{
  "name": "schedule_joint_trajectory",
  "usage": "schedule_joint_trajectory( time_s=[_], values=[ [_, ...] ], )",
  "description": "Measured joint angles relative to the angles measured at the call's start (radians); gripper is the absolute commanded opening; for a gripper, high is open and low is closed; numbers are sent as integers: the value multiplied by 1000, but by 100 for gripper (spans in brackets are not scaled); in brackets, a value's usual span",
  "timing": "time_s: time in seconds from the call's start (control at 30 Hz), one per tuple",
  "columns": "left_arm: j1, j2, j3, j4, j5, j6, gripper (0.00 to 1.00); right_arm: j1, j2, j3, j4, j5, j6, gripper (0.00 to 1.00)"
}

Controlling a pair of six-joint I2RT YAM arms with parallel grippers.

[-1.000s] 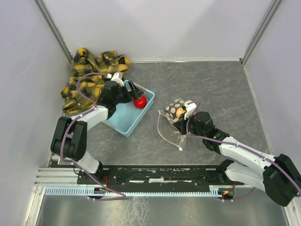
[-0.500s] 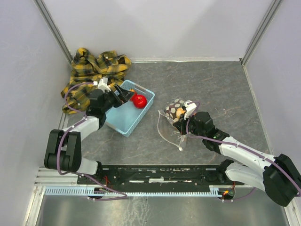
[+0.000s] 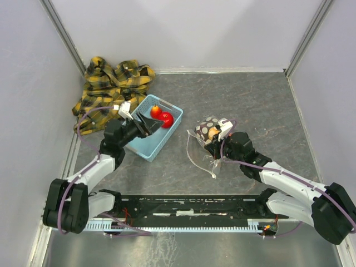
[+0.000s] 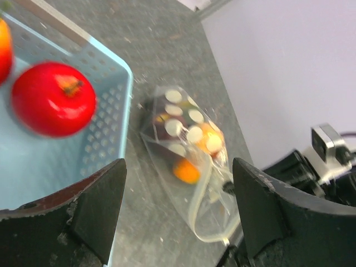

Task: Open the zip-top bag and remove the fake food
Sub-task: Pick up the fake fruit from the zipper food storage bag.

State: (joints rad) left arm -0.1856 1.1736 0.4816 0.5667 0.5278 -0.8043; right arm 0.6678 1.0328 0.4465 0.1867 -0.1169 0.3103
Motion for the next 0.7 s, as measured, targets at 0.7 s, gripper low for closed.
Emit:
schedule_joint_trajectory(
  time_s=[0.7],
  values=[
    [-446,-28,-170,182,-135,-127,57,0,0,72,-44,-47,19,2]
  ],
)
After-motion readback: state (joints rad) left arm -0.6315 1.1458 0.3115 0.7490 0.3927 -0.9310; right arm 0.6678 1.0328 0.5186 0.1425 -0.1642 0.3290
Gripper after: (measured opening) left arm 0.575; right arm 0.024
